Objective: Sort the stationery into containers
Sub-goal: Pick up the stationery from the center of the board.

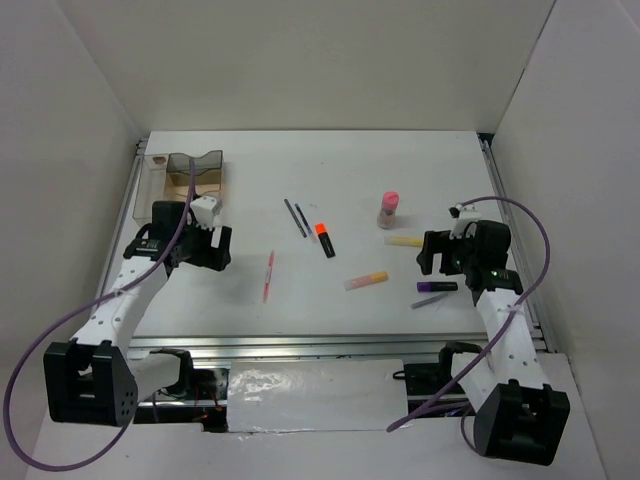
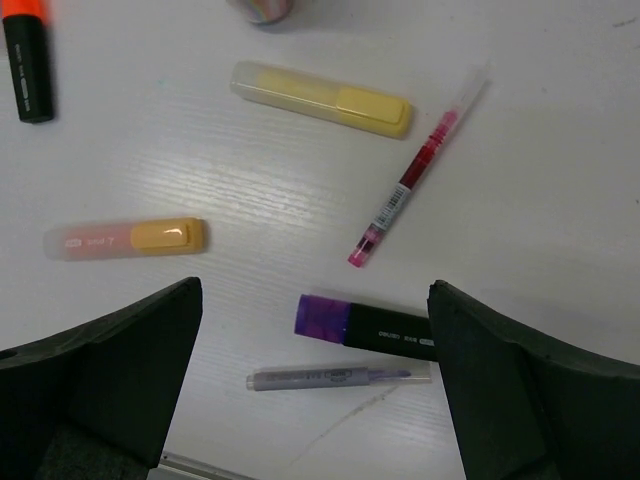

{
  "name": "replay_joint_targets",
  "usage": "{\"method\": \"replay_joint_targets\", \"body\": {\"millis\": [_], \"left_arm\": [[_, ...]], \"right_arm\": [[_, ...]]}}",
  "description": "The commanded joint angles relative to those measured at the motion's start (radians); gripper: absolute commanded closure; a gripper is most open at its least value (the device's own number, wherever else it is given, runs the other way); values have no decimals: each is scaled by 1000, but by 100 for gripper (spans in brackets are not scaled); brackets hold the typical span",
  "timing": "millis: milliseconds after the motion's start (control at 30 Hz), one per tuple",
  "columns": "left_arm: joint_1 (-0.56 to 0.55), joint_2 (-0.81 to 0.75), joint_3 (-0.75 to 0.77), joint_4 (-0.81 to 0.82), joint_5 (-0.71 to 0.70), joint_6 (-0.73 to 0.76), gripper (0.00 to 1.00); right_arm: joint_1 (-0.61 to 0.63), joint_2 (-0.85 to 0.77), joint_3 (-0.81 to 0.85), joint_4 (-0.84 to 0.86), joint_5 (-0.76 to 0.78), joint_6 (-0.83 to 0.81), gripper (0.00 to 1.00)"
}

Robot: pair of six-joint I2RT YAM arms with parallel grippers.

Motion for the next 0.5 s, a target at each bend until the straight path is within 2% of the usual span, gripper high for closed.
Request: {"method": "replay_joint_targets", "body": {"millis": [0, 100, 467], "left_arm": [[8, -29, 7, 6, 103, 56, 1], [8, -38, 3, 0, 142, 73, 1], [6, -44, -2, 6, 145, 75, 1]], "right_arm": [[57, -22, -9, 67, -28, -27, 0], [110, -2, 7, 107, 4, -27, 0], [208, 300, 151, 277, 113, -22, 0]]}}
